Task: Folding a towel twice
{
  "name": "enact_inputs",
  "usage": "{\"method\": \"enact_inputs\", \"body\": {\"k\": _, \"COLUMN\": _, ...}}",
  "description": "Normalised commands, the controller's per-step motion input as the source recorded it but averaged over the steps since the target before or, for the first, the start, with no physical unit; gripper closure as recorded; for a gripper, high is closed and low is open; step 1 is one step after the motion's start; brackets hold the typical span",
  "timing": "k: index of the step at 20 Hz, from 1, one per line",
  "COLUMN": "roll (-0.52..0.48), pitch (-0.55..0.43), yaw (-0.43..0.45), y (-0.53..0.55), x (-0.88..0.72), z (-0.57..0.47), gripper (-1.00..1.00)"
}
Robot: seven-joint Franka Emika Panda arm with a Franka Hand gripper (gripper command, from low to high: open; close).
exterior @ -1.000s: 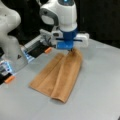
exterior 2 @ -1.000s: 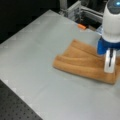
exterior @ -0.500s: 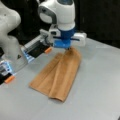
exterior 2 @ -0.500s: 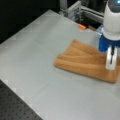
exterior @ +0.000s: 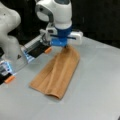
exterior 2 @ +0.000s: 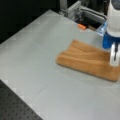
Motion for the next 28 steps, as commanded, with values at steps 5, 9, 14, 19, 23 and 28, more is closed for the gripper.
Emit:
{"method": "enact_inputs", "body": {"k": 5, "roll": 0.117, "pitch": -0.088, "yaw": -0.09, "y": 0.1, "x": -0.58, "z": -0.06, "gripper": 1.0}}
{"method": "enact_inputs", "body": {"k": 9, "roll": 0.118, "pitch": -0.125, "yaw": -0.084, "y": 0.04, "x": -0.47, "z": -0.12, "gripper": 1.0}}
{"method": "enact_inputs", "body": {"k": 14, "roll": 0.133, "pitch": -0.147, "yaw": -0.07, "y": 0.01, "x": -0.33, "z": -0.16, "gripper": 1.0}}
{"method": "enact_inputs", "body": {"k": 19, "roll": 0.143, "pitch": -0.194, "yaw": -0.047, "y": 0.0, "x": -0.21, "z": -0.17, "gripper": 1.0}}
{"method": "enact_inputs", "body": {"k": 23, "roll": 0.165, "pitch": -0.19, "yaw": -0.02, "y": -0.01, "x": -0.18, "z": -0.19, "gripper": 1.0}}
{"method": "enact_inputs", "body": {"k": 28, "roll": 0.207, "pitch": -0.148, "yaw": 0.008, "y": -0.03, "x": -0.19, "z": -0.18, "gripper": -1.0}}
